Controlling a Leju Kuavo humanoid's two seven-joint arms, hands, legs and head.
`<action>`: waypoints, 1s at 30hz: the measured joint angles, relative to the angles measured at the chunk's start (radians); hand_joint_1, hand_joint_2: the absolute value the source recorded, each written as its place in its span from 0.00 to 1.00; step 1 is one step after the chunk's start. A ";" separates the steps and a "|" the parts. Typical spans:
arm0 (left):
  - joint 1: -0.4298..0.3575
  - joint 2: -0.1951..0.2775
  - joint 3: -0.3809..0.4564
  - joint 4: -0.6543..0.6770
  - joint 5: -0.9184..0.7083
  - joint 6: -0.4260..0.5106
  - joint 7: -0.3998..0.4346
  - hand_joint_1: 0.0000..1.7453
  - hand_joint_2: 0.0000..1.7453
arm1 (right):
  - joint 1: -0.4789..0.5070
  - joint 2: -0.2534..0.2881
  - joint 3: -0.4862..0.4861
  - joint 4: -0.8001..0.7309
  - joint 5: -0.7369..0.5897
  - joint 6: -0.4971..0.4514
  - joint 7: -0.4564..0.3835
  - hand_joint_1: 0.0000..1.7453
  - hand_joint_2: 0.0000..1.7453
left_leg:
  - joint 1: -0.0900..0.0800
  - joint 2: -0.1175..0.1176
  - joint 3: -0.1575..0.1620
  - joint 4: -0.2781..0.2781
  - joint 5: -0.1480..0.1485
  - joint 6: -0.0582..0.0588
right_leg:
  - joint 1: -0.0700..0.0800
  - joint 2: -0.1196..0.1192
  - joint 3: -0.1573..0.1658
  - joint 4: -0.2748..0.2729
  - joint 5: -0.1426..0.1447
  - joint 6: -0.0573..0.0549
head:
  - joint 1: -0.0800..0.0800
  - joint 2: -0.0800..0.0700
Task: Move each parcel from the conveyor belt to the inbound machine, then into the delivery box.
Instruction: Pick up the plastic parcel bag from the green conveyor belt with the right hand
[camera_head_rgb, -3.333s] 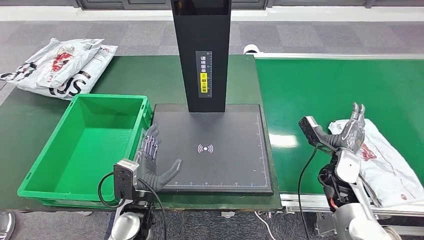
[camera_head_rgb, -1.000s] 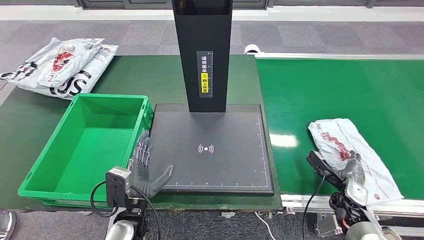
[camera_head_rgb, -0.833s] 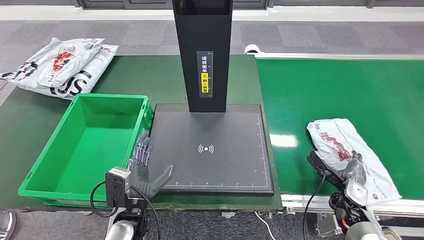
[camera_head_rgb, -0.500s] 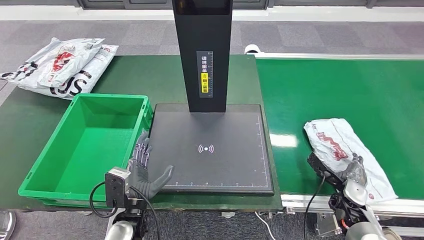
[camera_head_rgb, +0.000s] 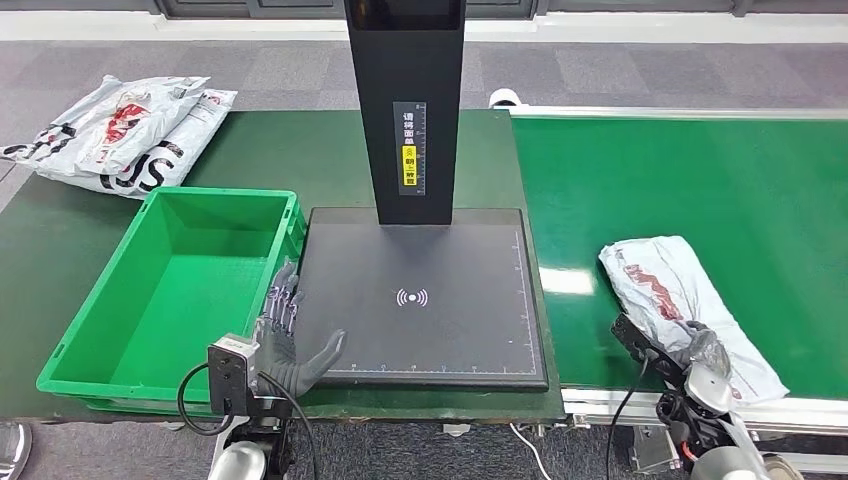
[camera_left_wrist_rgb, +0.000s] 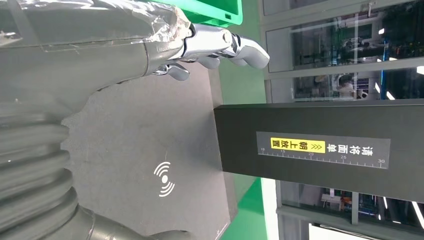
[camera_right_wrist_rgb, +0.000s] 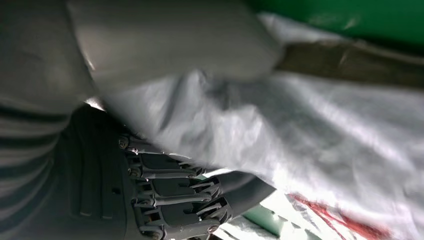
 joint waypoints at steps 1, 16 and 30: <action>0.000 0.000 0.000 -0.001 0.000 -0.001 0.001 0.00 1.00 | 0.001 0.000 0.000 0.001 0.000 0.004 0.000 1.00 1.00 | 0.000 0.000 0.000 0.000 0.000 0.000 | 0.000 0.000 0.000 0.000 0.000 0.000 | 0.000 0.000; -0.004 0.000 0.000 -0.008 -0.014 -0.023 0.006 0.00 1.00 | 0.008 0.002 0.000 0.002 -0.008 0.037 -0.017 1.00 1.00 | 0.000 0.000 0.001 0.000 0.000 0.000 | 0.000 0.000 0.001 0.000 0.000 0.000 | 0.000 0.000; -0.005 -0.010 0.012 -0.028 -0.044 -0.024 0.014 0.00 1.00 | 0.052 0.075 0.004 -0.204 -0.167 -0.139 -0.310 1.00 1.00 | 0.000 0.002 0.001 0.000 0.000 0.000 | 0.000 0.001 0.000 0.001 0.001 -0.001 | 0.000 0.000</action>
